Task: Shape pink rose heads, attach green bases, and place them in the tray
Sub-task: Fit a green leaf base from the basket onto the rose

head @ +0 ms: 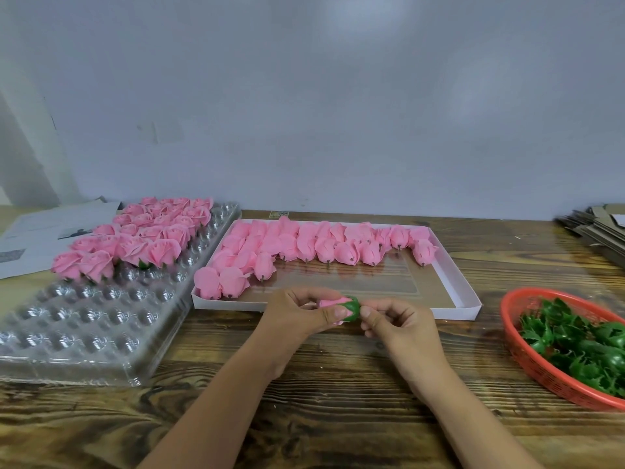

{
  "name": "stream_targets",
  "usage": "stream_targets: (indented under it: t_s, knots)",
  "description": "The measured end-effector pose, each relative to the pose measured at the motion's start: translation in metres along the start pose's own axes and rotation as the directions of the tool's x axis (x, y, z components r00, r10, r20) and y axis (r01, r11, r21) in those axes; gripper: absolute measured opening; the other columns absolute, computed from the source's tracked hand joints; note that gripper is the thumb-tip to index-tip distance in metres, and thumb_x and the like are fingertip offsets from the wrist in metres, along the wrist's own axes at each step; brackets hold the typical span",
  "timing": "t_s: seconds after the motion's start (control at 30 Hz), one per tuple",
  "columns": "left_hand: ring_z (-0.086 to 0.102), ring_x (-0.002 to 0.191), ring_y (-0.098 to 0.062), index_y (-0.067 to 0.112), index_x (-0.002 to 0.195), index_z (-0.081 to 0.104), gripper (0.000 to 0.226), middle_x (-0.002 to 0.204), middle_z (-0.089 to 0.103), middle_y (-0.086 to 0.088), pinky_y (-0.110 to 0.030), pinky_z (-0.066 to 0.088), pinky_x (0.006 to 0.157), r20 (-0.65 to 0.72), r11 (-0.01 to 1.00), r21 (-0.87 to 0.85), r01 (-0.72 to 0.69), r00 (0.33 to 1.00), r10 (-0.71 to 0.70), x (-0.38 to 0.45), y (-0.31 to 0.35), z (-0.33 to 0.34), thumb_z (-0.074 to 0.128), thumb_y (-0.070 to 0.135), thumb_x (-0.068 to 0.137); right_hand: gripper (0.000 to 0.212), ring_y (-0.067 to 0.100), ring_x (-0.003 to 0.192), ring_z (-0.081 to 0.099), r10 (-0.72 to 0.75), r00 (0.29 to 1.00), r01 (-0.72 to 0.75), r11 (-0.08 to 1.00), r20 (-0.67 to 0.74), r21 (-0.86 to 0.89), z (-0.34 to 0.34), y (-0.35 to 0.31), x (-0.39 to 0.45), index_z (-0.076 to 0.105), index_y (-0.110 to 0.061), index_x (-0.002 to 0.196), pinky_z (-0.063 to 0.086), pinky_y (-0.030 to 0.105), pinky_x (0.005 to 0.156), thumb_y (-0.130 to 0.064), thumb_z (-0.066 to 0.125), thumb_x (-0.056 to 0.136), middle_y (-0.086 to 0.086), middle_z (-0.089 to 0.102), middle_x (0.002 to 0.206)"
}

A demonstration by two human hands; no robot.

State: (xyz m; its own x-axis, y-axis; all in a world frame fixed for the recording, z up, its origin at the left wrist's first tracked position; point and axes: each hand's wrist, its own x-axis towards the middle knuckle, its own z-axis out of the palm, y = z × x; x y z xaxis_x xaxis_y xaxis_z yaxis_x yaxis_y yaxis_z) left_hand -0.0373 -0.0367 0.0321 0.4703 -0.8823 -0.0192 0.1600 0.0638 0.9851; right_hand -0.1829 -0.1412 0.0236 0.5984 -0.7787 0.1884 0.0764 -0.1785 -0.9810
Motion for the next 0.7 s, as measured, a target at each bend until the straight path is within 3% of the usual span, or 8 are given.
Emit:
stream_targets:
  t_s: [0.27, 0.7]
  knots:
    - [0.074, 0.104, -0.021, 0.026, 0.096, 0.081, 0.029, 0.110, 0.077, -0.003, -0.026, 0.060, 0.084, -0.009, 0.998, -0.065, 0.002, 1.000, -0.003, -0.0009, 0.0059, -0.0004, 0.084, 0.018, 0.069, 0.023, 0.001, 0.056, 0.058, -0.001, 0.994, 0.003, 1.000, -0.109, 0.016, -0.0023, 0.0038, 0.0044, 0.075, -0.016, 0.081, 0.051, 0.014, 0.058, 0.001, 0.065, 0.092, -0.004, 0.067, 0.058]
    - [0.075, 0.101, -0.019, 0.026, 0.096, 0.082, 0.030, 0.106, 0.078, -0.004, -0.023, 0.059, 0.081, 0.002, 0.999, -0.048, 0.011, 1.000, -0.011, -0.0004, 0.0022, -0.0019, 0.086, 0.020, 0.067, 0.023, 0.001, 0.056, 0.059, -0.033, 0.999, 0.032, 0.999, -0.033, -0.029, -0.0044, 0.0005, 0.0000, 0.075, -0.017, 0.083, 0.051, 0.015, 0.058, 0.002, 0.066, 0.091, -0.003, 0.069, 0.060]
